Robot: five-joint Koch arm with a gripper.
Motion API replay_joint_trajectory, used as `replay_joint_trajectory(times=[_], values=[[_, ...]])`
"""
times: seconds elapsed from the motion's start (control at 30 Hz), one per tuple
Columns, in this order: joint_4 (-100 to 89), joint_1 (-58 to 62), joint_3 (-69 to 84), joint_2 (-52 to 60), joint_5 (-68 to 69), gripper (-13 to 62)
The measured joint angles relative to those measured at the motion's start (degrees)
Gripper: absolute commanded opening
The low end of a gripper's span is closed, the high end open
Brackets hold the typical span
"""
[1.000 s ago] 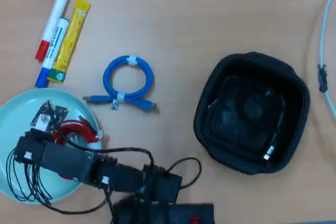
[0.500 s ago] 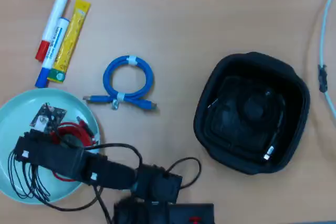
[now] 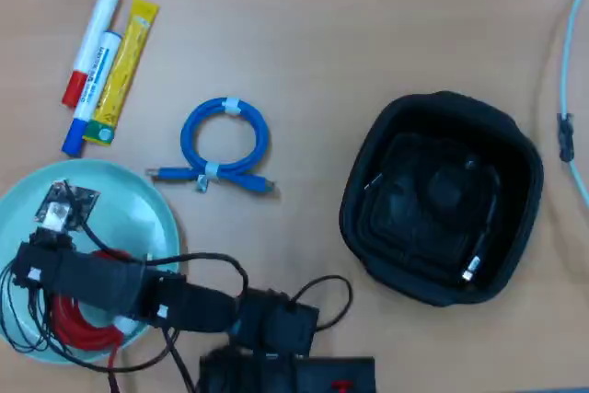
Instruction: Put a black charging cable in a black bowl and put a red charging cable in a green bowl
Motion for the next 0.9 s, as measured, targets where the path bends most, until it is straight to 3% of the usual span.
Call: replay_joint_trajectory(times=[0.27,0.47,0.67,0.77,0.9], values=[[1.05,-0.18,-7.03,-0.18,-8.70,-8.2],[3.69,0.26,-20.39,-2.72,-9.67,-8.2],[3.87,0.62,-21.53,-6.86,-9.67,-7.9],[3.87,0.70,-21.62,-6.77,-10.20,-0.3],[4.31,1.58,-22.06,-6.77,-13.01,21.1]])
